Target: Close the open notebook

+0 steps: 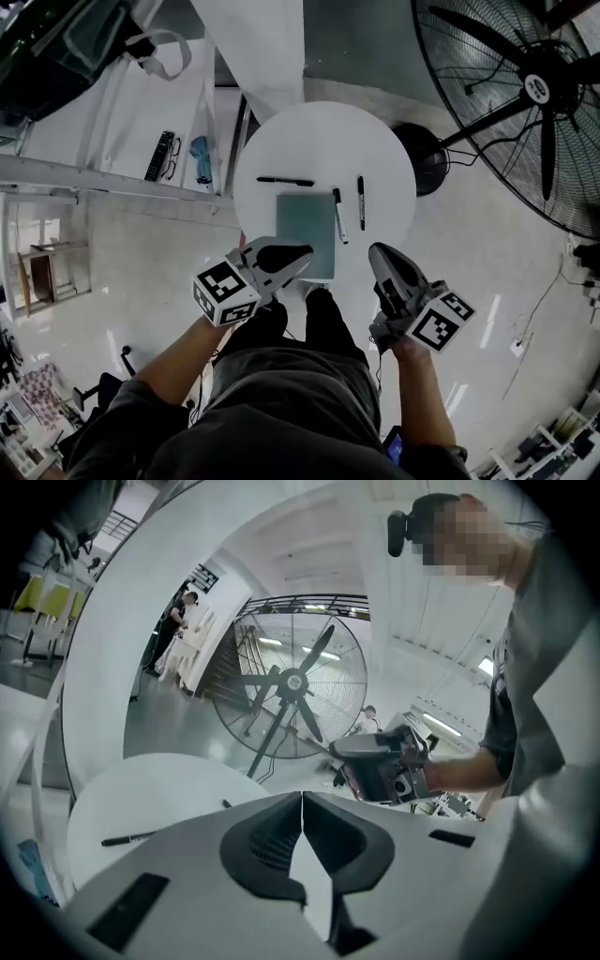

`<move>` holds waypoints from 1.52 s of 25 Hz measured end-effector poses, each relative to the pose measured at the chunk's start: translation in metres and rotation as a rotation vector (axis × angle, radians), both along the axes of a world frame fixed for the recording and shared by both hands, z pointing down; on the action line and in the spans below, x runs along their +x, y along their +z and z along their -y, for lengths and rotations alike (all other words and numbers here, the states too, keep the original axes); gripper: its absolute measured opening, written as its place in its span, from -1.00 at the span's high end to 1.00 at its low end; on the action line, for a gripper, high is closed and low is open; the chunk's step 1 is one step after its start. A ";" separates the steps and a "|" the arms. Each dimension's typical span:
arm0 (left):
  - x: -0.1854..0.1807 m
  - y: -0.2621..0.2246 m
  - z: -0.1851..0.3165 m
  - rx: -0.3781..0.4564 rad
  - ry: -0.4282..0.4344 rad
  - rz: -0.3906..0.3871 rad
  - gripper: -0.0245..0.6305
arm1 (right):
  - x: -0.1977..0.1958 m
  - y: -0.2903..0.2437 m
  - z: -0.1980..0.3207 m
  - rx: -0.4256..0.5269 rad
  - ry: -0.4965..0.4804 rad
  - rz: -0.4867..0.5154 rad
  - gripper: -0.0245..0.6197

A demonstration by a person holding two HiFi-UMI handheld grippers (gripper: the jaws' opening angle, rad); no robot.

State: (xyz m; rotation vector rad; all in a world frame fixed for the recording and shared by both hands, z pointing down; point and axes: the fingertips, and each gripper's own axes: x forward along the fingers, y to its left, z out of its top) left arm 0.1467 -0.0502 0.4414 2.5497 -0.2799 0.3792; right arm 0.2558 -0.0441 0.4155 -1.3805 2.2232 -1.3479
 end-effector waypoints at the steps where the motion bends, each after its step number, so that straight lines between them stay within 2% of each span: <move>1: -0.003 -0.008 0.002 0.012 -0.005 -0.007 0.86 | -0.003 -0.005 0.002 0.010 -0.001 -0.005 0.86; 15: -0.058 -0.120 0.015 0.174 -0.049 -0.109 0.88 | -0.066 -0.090 0.014 0.185 -0.067 -0.137 0.86; 25: -0.100 -0.156 0.014 0.229 -0.091 -0.162 0.88 | -0.113 -0.128 0.014 0.276 -0.134 -0.207 0.86; 38: -0.147 -0.179 0.016 0.283 -0.148 -0.180 0.88 | -0.166 -0.151 0.010 0.361 -0.233 -0.276 0.86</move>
